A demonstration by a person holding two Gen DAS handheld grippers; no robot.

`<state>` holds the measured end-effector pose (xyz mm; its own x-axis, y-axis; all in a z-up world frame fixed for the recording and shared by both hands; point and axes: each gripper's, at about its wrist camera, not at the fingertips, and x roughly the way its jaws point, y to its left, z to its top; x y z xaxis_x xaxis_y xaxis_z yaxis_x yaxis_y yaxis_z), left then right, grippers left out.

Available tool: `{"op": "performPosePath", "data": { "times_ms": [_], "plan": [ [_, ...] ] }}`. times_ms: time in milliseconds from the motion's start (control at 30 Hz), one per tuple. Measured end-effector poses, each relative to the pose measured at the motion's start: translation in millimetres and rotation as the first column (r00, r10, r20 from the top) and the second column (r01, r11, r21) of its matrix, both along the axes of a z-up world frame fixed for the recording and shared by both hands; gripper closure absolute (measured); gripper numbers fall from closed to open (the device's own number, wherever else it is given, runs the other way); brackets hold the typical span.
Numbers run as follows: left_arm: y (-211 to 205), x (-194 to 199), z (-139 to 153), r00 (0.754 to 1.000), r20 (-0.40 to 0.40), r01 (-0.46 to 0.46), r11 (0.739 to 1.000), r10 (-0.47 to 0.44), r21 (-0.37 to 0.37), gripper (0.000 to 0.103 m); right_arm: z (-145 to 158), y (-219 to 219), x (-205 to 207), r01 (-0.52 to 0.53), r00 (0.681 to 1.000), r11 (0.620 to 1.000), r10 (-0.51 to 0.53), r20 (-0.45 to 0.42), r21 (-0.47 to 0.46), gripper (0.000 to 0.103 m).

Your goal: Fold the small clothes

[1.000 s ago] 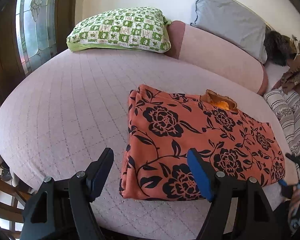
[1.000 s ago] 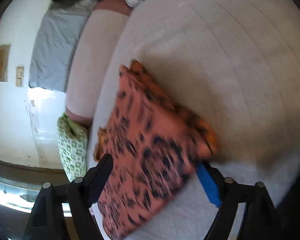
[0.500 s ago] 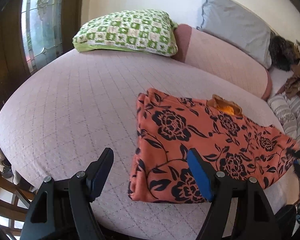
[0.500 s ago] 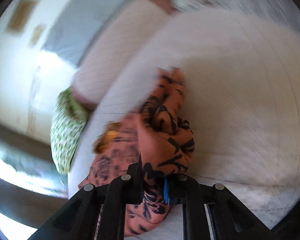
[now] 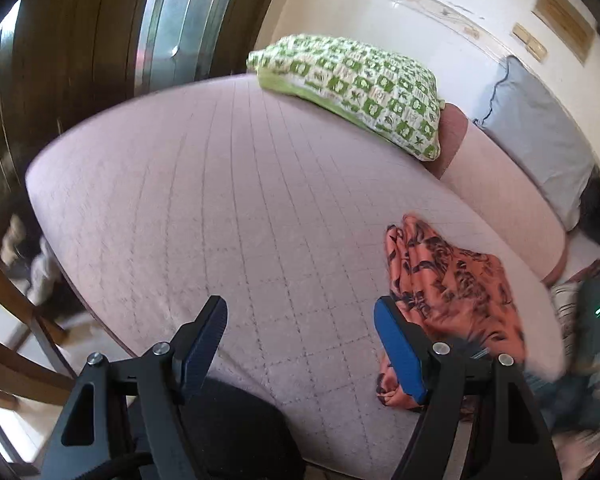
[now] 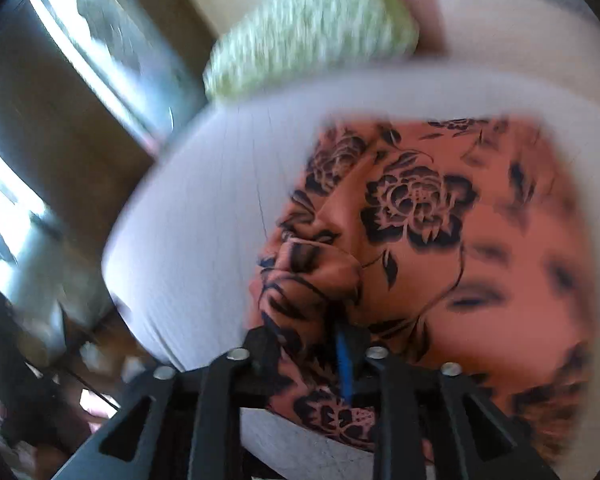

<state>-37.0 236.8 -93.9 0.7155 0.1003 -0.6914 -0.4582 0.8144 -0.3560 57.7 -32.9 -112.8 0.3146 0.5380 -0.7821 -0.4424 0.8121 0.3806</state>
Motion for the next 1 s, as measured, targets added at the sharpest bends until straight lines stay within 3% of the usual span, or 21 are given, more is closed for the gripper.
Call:
{"op": "performPosePath", "data": {
  "times_ms": [67, 100, 133, 233, 333, 500, 667, 767, 833, 867, 933, 967, 1000],
  "plan": [
    [-0.3, 0.9, -0.4, 0.999, 0.024, 0.039, 0.998, -0.039, -0.040, 0.027, 1.2, -13.0, -6.9, 0.006, 1.000, 0.997, -0.006, -0.004, 0.080, 0.061],
    [-2.3, 3.1, 0.0, 0.998, 0.031, 0.053, 0.997, -0.052, -0.048, 0.026, 9.5, -23.4, -9.1, 0.000, 1.000, 0.991, 0.001, -0.005, 0.132, 0.029],
    [-6.3, 6.3, -0.4, 0.997, 0.038, 0.071, 0.996, -0.069, -0.062, 0.026, 21.1, -39.1, -11.2, 0.025, 1.000, 0.984, -0.027, 0.006, 0.175, 0.015],
    [-30.0, 20.8, -1.0, 0.986, 0.064, 0.161, 0.977, -0.153, -0.141, 0.026, 43.6, -84.6, -11.6, 0.112, 0.990, 0.964, -0.130, 0.062, 0.240, 0.015],
    [-67.4, 38.2, -0.5, 0.972, 0.052, 0.234, 0.958, -0.228, -0.168, 0.027, 42.8, -123.2, -4.0, 0.232, 0.968, 0.939, -0.247, 0.031, 0.256, 0.015],
    [-117.5, 53.3, 2.2, 0.965, -0.036, 0.256, 0.964, -0.259, -0.075, 0.026, 20.9, -150.9, -10.4, 0.307, 0.951, 0.906, -0.301, -0.065, 0.292, 0.015],
    [-141.4, 90.0, -17.0, 0.947, -0.235, 0.235, 0.971, -0.219, 0.042, 0.027, 13.6, -155.7, -17.8, 0.291, 0.956, 0.905, -0.284, -0.069, 0.310, 0.015],
    [-151.8, 102.6, -16.5, 0.939, -0.274, 0.241, 0.965, -0.206, 0.100, 0.043, 13.7, -162.5, -17.5, 0.288, 0.957, 0.900, -0.283, -0.065, 0.327, 0.015],
    [-156.2, 107.1, -12.0, 0.941, -0.262, 0.248, 0.963, -0.214, 0.103, 0.072, 10.2, -167.1, -16.1, 0.299, 0.954, 0.893, -0.292, -0.073, 0.336, 0.015],
    [-153.8, 106.6, -10.7, 0.946, -0.246, 0.234, 0.969, -0.209, 0.077, 0.074, 6.6, -170.5, -14.6, 0.309, 0.951, 0.888, -0.298, -0.088, 0.341, 0.015],
    [-130.0, 93.1, -13.3, 0.976, -0.141, 0.147, 0.982, -0.163, -0.118, 0.080, 0.1, -175.4, -12.8, 0.325, 0.946, 0.882, -0.306, -0.109, 0.341, 0.015],
    [-114.5, 80.0, -17.5, 0.990, -0.072, 0.098, 0.962, -0.120, -0.255, 0.081, -2.2, -177.4, -12.7, 0.326, 0.945, 0.880, -0.305, -0.115, 0.344, 0.015],
    [-102.3, 68.2, -24.8, 0.997, -0.026, 0.057, 0.925, -0.072, -0.376, 0.081, -3.9, -179.8, -13.1, 0.325, 0.946, 0.880, -0.303, -0.118, 0.348, 0.015]
  ]
}}
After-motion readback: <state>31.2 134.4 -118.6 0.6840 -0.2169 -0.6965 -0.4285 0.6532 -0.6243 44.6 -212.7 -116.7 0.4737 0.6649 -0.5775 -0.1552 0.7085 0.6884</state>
